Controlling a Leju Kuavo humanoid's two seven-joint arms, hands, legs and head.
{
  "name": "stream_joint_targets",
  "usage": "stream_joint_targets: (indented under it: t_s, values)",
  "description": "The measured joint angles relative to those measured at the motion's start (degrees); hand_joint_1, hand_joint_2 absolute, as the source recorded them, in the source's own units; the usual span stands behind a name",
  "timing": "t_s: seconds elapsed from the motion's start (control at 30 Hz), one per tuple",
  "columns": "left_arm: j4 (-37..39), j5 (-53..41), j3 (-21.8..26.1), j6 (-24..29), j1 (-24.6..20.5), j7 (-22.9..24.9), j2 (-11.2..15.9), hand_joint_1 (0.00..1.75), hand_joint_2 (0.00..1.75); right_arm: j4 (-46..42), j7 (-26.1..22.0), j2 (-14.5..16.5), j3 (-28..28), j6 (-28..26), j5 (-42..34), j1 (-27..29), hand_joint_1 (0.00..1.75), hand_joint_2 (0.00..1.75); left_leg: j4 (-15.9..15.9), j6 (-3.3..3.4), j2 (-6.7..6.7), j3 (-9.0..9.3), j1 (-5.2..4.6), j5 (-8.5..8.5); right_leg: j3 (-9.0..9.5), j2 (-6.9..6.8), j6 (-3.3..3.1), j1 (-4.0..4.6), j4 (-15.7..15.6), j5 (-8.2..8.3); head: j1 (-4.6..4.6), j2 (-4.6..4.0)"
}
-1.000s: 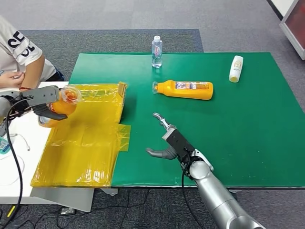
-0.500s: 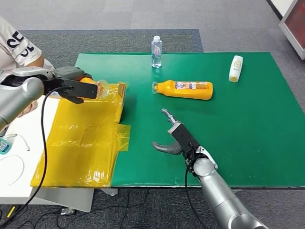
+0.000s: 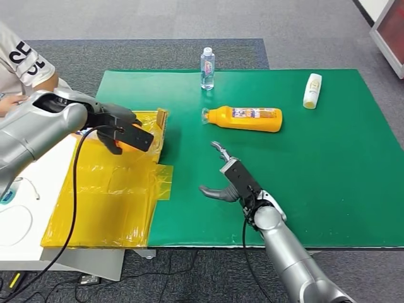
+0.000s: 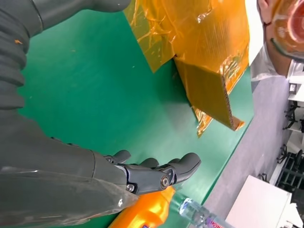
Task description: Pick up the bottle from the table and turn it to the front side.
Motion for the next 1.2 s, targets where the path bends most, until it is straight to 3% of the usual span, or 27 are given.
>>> stream_joint_targets:
  t_s: [0.27, 0.63, 0.67, 0.7, 0.8, 0.83, 1.0, 1.2]
  values:
    - [-0.2, 5.2, -6.3, -5.7, -2.5, 1.7, -0.5, 1.75, 1.75, 1.2, 0.3, 0.8, 0.0, -0.6, 1.5, -1.2, 0.00, 1.75, 0.0, 0.00, 0.01, 0.02, 0.00, 0.00, 0.02, 0.01, 0.00, 0.01, 0.0, 0.01, -0.01, 0.00]
    - [-2.2, 13.3, -9.7, -10.1, -2.9, 3.1, 1.7, 1.75, 1.75, 2.2, 0.9, 1.5, 0.0, -1.0, 1.8, -2.7, 0.00, 1.75, 0.0, 0.01, 0.00, 0.02, 0.00, 0.01, 0.05, 0.00, 0.01, 0.01, 0.0, 0.00, 0.00, 0.00]
    - [-2.5, 13.7, -9.8, -10.1, -2.9, 3.3, 2.0, 1.68, 1.75, 2.2, 0.9, 1.5, 0.0, -1.0, 1.8, -2.8, 0.00, 1.75, 0.0, 0.01, 0.00, 0.03, 0.00, 0.01, 0.05, 0.00, 0.01, 0.01, 0.0, 0.00, -0.01, 0.00]
    - [-2.7, 13.9, -9.9, -9.9, -2.9, 3.4, 2.3, 1.47, 1.75, 2.3, 0.9, 1.6, 0.0, -1.0, 1.8, -2.8, 0.00, 1.75, 0.0, 0.01, 0.00, 0.03, 0.00, 0.01, 0.05, 0.00, 0.01, 0.01, 0.0, 0.00, -0.01, 0.00]
    - [-3.3, 14.3, -10.1, -8.6, -3.0, 3.5, 3.1, 0.23, 1.75, 2.3, 0.9, 1.7, 0.1, -1.0, 1.8, -2.8, 0.00, 1.75, 0.0, 0.00, 0.00, 0.03, 0.00, 0.01, 0.05, 0.00, 0.00, 0.01, 0.0, 0.00, -0.01, 0.00]
    - [-3.3, 14.4, -10.2, -7.9, -3.0, 3.5, 3.3, 0.00, 1.75, 2.3, 0.9, 1.8, 0.1, -1.0, 1.9, -2.8, 0.00, 1.75, 0.0, 0.00, 0.00, 0.03, 0.00, 0.01, 0.05, 0.00, 0.00, 0.01, 0.0, 0.00, -0.01, 0.00]
    - [-3.5, 14.5, -10.3, -3.7, -3.5, 3.0, 4.0, 0.00, 1.75, 2.3, 1.0, 2.0, 0.1, -1.1, 2.0, -2.9, 0.00, 1.75, 0.0, 0.00, 0.00, 0.05, 0.00, 0.01, 0.08, 0.00, 0.00, 0.01, 0.0, 0.00, -0.01, 0.00]
    - [-3.5, 14.4, -10.5, -3.0, -4.7, 2.1, 4.9, 0.00, 1.75, 2.3, 1.2, 2.4, 0.1, -1.1, 2.3, -3.1, 0.00, 1.75, 0.0, 0.00, 0.00, 0.09, 0.00, 0.01, 0.12, 0.00, 0.00, 0.01, 0.0, 0.00, 0.00, 0.00]
